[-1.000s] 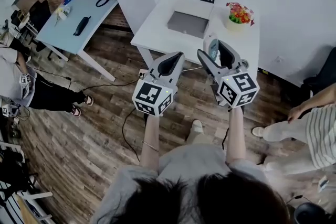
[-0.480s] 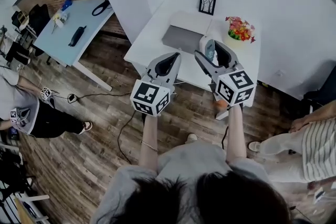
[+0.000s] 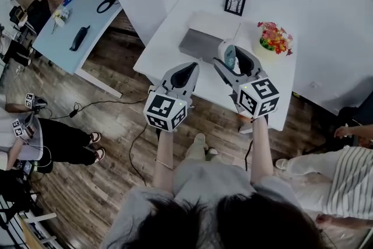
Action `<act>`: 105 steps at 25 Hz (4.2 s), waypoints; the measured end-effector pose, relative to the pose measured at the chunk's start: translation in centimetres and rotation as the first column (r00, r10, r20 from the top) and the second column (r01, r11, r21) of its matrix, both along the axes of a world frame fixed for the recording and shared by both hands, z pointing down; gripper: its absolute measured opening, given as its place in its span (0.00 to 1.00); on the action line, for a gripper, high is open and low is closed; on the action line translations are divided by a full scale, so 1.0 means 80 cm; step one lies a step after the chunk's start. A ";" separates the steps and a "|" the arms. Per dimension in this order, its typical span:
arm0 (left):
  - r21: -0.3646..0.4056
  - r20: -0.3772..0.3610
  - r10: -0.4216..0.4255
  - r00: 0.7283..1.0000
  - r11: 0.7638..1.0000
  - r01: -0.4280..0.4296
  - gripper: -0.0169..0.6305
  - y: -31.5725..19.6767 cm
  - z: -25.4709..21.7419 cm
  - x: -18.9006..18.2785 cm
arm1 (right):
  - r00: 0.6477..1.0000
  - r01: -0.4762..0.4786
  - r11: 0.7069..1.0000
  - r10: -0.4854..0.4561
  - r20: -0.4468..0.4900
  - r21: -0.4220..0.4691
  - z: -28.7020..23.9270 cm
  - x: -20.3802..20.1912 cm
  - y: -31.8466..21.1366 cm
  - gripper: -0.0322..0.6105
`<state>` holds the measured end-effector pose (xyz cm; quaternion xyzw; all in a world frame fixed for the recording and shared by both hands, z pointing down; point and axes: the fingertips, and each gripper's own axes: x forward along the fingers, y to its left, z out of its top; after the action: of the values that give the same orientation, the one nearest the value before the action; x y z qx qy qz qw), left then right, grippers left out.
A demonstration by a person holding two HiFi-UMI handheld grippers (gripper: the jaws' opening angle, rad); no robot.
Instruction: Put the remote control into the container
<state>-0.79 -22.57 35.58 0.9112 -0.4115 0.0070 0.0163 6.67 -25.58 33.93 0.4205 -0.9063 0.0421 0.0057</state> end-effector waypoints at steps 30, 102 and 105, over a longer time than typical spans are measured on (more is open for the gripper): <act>-0.274 0.036 0.080 0.996 0.959 -0.067 0.03 -0.207 0.156 -0.027 | 0.955 0.023 0.945 -0.117 -0.272 -0.326 0.197 -0.050 -0.236 0.49; -0.314 -0.021 -0.075 0.997 0.947 0.065 0.03 -0.226 0.171 -0.056 | 0.870 0.079 0.825 -0.330 -0.365 -0.559 0.306 -0.080 -0.252 0.50; -0.296 -0.035 -0.070 0.997 0.954 0.057 0.03 -0.224 0.162 -0.047 | 0.896 0.088 0.836 -0.304 -0.324 -0.541 0.290 -0.075 -0.243 0.49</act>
<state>-4.57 -40.50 48.53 0.8849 -0.4344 0.0473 0.1612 0.68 -45.01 57.10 0.3059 -0.8805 0.1948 0.3054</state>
